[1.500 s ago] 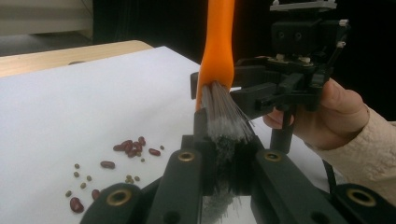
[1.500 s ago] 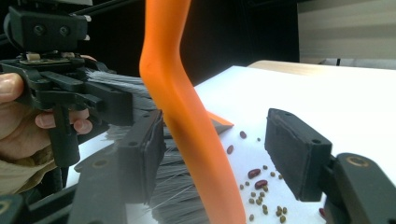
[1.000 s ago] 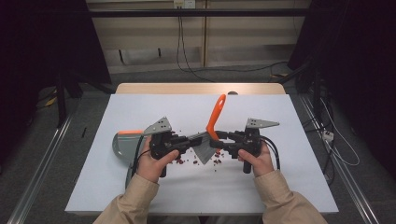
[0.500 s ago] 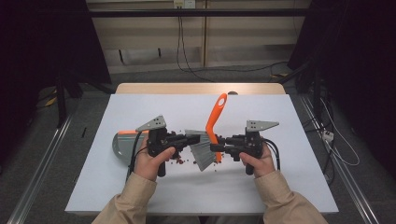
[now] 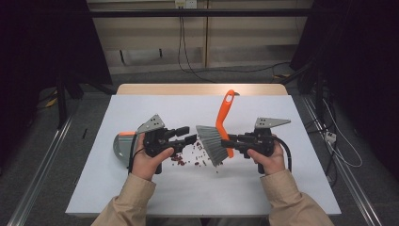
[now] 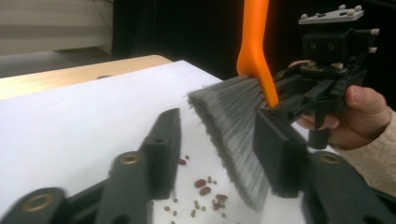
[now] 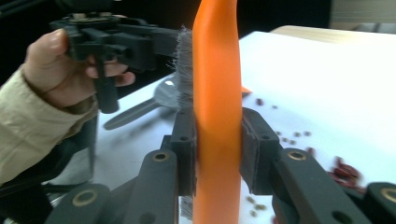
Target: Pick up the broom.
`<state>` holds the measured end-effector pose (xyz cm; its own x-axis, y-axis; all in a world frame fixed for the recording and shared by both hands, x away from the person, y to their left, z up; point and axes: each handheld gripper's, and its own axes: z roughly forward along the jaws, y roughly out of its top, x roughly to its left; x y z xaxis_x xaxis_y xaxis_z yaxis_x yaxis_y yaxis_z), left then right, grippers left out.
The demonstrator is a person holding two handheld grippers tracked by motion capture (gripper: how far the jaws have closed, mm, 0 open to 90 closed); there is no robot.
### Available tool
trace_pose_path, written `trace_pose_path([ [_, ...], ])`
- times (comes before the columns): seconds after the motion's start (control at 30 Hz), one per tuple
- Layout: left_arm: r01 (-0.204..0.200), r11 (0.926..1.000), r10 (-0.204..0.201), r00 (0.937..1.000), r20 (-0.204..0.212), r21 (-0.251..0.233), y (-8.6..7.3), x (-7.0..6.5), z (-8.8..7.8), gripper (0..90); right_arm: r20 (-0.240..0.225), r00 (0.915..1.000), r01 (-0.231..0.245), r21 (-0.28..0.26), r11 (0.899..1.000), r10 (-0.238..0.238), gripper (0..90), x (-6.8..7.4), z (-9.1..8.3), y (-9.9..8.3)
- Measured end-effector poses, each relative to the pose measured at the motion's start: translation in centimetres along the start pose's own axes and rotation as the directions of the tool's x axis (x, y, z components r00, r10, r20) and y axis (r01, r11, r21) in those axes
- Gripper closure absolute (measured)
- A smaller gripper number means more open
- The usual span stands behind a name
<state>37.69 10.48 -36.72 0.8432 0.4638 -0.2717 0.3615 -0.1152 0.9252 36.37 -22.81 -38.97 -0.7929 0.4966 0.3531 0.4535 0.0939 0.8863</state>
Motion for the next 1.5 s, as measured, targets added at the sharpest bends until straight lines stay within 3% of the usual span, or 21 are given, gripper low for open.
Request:
trace_pose_path([
  [0.03, -0.010, 0.9999, 0.010, 0.9998, -0.015, 0.004, 0.0, 0.0, 0.0, 49.0, 0.000, 1.0000, 0.000, 0.000, 1.000, 0.000, 70.1, 0.0, 0.0, 0.0],
  [0.17, -0.035, 0.9990, 0.036, 0.9983, -0.047, 0.027, 0.0, 0.1, -0.1, 39.4, 0.085, 0.9964, -0.005, 0.022, 1.000, 0.003, 70.2, -0.2, -0.7, 0.2],
  [0.23, -0.053, 0.9980, 0.055, 0.9964, -0.064, 0.034, 0.0, 0.2, -0.3, 32.4, 0.144, 0.9895, 0.004, 0.035, 0.999, -0.009, 70.2, -0.4, -1.3, 0.5],
  [0.27, -0.063, 0.9973, 0.066, 0.9951, -0.074, 0.037, 0.1, 0.2, -0.4, 32.4, 0.144, 0.9895, 0.004, 0.035, 0.999, -0.009, 70.2, -0.4, -1.3, 0.5],
  [0.37, -0.089, 0.9949, 0.094, 0.9895, -0.110, 0.048, 0.1, 0.3, -0.8, 26.3, 0.219, 0.9757, -0.002, 0.048, 0.999, -0.009, 70.2, -0.6, -1.9, 0.7],
  [0.47, -0.104, 0.9920, 0.113, 0.9844, -0.135, 0.072, 0.0, 0.6, -1.0, 22.3, 0.291, 0.9564, -0.001, 0.069, 0.998, -0.019, 70.2, -0.8, -2.5, 0.8],
  [0.6, -0.118, 0.9903, 0.128, 0.9799, -0.153, 0.074, 0.0, 0.7, -1.5, 20.3, 0.335, 0.9422, -0.033, 0.059, 0.998, 0.012, 70.2, -1.2, -3.3, 0.9],
  [0.67, -0.127, 0.9886, 0.139, 0.9763, -0.166, 0.080, 0.0, 0.8, -1.7, 19.8, 0.370, 0.9288, -0.042, 0.063, 0.997, 0.015, 70.2, -1.3, -3.6, 1.0],
  [0.77, -0.125, 0.9884, 0.138, 0.9759, -0.169, 0.087, -0.2, 1.0, -2.0, 19.8, 0.425, 0.9050, -0.040, 0.085, 0.996, 0.000, 70.2, -1.5, -3.8, 1.1],
  [1.0, -0.133, 0.9871, 0.147, 0.9718, -0.184, 0.090, -0.4, 1.4, -2.9, 17.1, 0.499, 0.8666, -0.069, 0.130, 0.989, -0.005, 70.2, -2.2, -4.0, 1.0],
  [1.1, -0.133, 0.9870, 0.148, 0.9714, -0.186, 0.091, -0.6, 1.6, -3.2, 16.0, 0.539, 0.8421, -0.084, 0.159, 0.984, -0.015, 70.3, -2.4, -3.8, 0.9],
  [1.23, -0.132, 0.9873, 0.147, 0.9687, -0.200, 0.088, -0.8, 1.9, -3.8, 16.0, 0.588, 0.8071, -0.097, 0.222, 0.970, -0.054, 70.3, -2.5, -3.1, 1.2],
  [1.37, -0.128, 0.9882, 0.144, 0.9664, -0.213, 0.084, -0.9, 2.2, -4.6, 15.9, 0.627, 0.7698, -0.104, 0.305, 0.947, -0.118, 70.3, -2.4, -2.0, 1.5],
  [1.4, -0.128, 0.9880, 0.144, 0.9656, -0.216, 0.086, -1.0, 2.3, -4.8, 15.9, 0.629, 0.7663, -0.101, 0.317, 0.943, -0.129, 70.3, -2.5, -1.6, 1.5],
  [1.5, -0.124, 0.9882, 0.142, 0.9632, -0.228, 0.089, -1.1, 2.5, -5.2, 15.9, 0.625, 0.7668, -0.097, 0.340, 0.935, -0.148, 70.5, -2.9, -0.5, 1.1],
])
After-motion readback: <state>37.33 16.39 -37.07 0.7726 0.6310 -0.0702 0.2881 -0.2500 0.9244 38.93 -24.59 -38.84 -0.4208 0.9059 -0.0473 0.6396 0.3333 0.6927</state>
